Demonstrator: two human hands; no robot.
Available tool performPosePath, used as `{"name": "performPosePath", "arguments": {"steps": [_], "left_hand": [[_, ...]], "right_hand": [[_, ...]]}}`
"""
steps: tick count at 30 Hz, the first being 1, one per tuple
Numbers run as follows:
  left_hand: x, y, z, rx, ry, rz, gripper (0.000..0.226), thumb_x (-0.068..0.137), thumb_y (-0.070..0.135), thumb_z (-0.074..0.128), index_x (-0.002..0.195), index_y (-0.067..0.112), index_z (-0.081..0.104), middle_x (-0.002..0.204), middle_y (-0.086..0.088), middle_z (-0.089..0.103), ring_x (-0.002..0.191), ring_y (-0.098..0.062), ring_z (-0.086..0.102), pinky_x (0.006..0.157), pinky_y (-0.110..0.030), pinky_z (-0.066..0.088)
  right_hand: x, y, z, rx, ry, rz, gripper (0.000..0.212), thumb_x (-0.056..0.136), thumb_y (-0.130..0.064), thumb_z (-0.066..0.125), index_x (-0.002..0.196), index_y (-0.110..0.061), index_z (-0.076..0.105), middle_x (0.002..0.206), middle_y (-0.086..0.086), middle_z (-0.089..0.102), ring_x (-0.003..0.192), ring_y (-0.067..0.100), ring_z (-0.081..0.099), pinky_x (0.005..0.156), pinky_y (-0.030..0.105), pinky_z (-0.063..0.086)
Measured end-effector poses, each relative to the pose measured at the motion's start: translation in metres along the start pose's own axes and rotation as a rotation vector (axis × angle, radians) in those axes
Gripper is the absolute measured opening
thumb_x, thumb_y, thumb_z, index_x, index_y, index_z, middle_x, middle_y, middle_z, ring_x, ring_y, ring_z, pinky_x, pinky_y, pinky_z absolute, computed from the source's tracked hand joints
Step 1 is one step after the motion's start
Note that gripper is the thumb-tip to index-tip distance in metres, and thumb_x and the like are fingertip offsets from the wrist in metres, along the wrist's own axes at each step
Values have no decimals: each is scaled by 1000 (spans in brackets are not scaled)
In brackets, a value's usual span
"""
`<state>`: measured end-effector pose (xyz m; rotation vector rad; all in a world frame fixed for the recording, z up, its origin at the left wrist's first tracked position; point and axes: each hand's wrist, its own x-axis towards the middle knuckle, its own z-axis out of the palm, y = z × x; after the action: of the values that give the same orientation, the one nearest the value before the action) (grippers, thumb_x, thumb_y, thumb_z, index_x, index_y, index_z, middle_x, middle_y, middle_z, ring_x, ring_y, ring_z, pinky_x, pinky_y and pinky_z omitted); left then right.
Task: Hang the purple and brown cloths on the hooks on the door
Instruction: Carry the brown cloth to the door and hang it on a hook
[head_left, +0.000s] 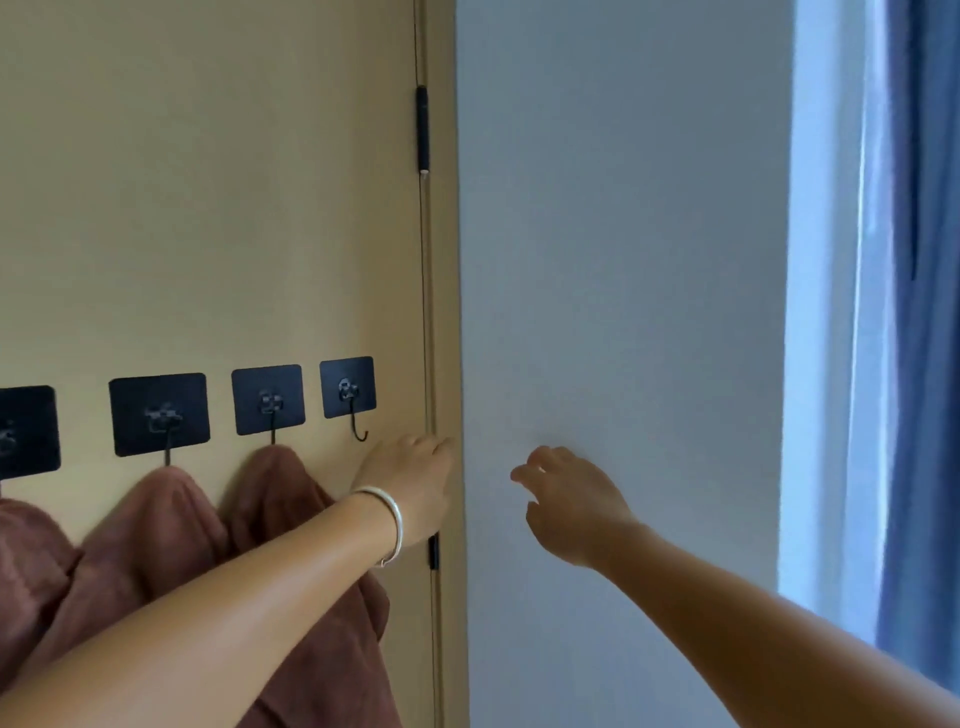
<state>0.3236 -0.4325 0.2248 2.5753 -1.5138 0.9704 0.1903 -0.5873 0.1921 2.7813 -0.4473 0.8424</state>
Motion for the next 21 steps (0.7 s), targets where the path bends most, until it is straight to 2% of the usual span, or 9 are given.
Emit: {"name": "performPosePath", "arguments": {"steps": [2, 4, 10, 13, 19, 21], "left_hand": [[5, 10, 5, -51, 25, 58, 50, 94, 29, 41, 142, 19, 33, 130, -2, 50, 116, -23, 48, 84, -35, 41], [9, 24, 8, -92, 42, 114, 54, 95, 34, 41, 145, 18, 30, 134, -2, 47, 120, -23, 46, 86, -36, 41], [8, 91, -1, -185, 123, 311, 40, 93, 36, 42, 128, 18, 44, 122, -3, 52, 110, -24, 51, 78, -36, 37], [2, 132, -21, -240, 160, 384, 33, 91, 34, 43, 121, 19, 48, 115, -2, 53, 106, -23, 52, 73, -34, 33], [-20, 227, -77, -322, 263, 561, 31, 92, 37, 45, 118, 22, 50, 113, 1, 55, 105, -21, 53, 72, -33, 35], [-29, 261, -96, -346, 272, 614, 27, 91, 36, 44, 113, 21, 51, 112, 0, 55, 102, -21, 53, 72, -32, 35]], "right_hand": [[-20, 4, -12, -38, 16, 48, 44, 91, -17, 45, 134, -27, 50, 135, -3, 47, 123, 19, 43, 99, 31, 39], [-42, 9, -26, -96, 22, 89, 44, 89, -17, 46, 132, -28, 52, 134, -5, 49, 122, 18, 43, 97, 30, 39], [-125, 29, -79, -287, 6, 237, 40, 89, -18, 47, 127, -27, 56, 124, -4, 53, 115, 20, 48, 93, 30, 39], [-176, 41, -114, -362, -11, 347, 38, 90, -18, 46, 125, -25, 56, 123, -4, 53, 114, 20, 49, 95, 31, 40], [-278, 71, -186, -471, -42, 607, 31, 87, -16, 48, 116, -22, 57, 115, -1, 55, 108, 20, 52, 92, 32, 44], [-312, 79, -208, -504, -66, 698, 33, 86, -18, 49, 118, -21, 56, 117, 1, 56, 110, 22, 53, 91, 33, 45]]}}
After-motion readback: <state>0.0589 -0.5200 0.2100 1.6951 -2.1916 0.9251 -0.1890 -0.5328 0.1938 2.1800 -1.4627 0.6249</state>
